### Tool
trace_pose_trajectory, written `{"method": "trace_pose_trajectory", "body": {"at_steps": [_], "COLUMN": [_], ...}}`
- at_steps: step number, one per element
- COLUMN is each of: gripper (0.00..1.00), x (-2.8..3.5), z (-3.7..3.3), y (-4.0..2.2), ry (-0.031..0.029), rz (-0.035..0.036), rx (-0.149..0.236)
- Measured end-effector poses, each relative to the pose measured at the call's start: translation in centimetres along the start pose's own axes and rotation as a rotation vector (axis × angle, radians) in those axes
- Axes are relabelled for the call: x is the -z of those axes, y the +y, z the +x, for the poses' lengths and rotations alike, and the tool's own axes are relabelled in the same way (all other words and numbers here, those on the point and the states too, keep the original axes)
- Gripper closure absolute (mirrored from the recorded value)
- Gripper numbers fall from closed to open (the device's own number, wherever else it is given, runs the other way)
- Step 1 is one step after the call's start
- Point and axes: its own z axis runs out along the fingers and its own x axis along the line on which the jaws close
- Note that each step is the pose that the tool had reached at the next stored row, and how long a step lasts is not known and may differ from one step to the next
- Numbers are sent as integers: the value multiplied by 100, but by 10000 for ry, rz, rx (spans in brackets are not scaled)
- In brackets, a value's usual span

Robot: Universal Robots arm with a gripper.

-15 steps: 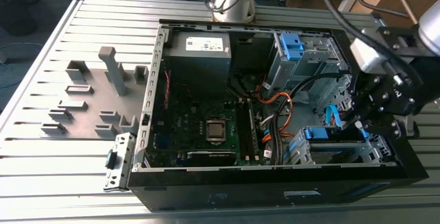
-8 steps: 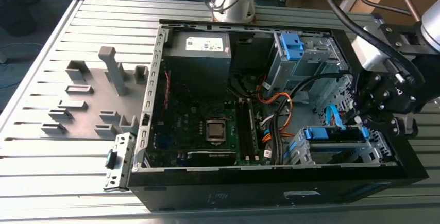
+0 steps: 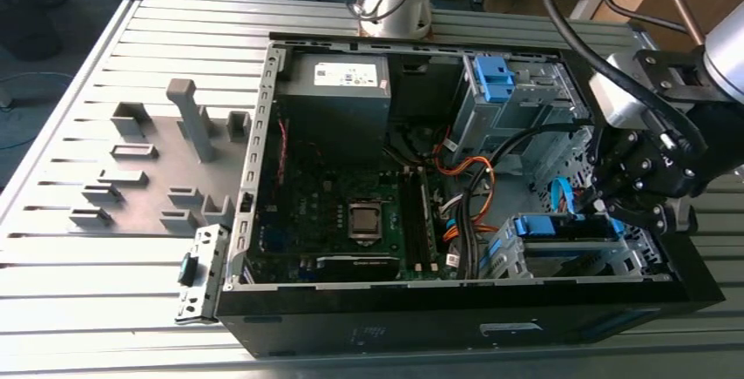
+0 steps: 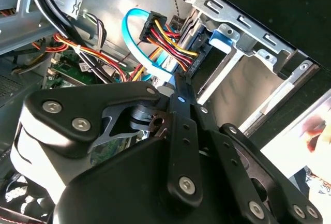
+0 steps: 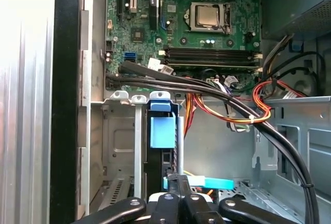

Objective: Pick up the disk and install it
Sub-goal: 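Insert the second disk wire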

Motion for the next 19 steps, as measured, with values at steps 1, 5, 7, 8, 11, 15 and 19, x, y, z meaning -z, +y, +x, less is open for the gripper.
{"method": "trace_pose_trajectory", "body": {"at_steps": [1, 5, 7, 8, 11, 15, 19], "gripper": [89, 89, 89, 89, 89, 89, 89], "x": [-7, -60, -81, -91, -98, -74, 27], "z": [4, 20, 24, 26, 35, 29, 23], "y": [-2, -16, -22, -26, -29, -44, -49], "ry": [-2, 1, 11, 19, 26, -29, 0], "rz": [-7, -72, -100, -113, -124, -122, -126], "rx": [0, -6, -9, -10, -12, -8, -9]}}
